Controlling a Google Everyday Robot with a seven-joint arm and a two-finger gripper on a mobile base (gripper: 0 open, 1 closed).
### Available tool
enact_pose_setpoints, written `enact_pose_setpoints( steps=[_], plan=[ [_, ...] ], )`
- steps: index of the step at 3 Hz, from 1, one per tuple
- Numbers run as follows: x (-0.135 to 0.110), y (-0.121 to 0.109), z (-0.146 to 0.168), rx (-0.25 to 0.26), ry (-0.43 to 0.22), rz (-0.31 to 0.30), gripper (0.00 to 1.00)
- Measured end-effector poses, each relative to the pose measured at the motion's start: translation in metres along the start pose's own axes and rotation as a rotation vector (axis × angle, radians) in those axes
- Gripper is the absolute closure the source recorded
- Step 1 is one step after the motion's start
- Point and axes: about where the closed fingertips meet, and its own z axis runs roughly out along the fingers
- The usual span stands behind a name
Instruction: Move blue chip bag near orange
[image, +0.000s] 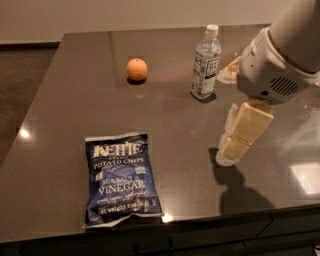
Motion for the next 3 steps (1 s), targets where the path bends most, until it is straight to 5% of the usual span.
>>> enact_pose_setpoints(
  steps=[3],
  plan=[
    [-0.085,0.060,0.086,-0.065,-0.051,-0.122,0.00]
  ],
)
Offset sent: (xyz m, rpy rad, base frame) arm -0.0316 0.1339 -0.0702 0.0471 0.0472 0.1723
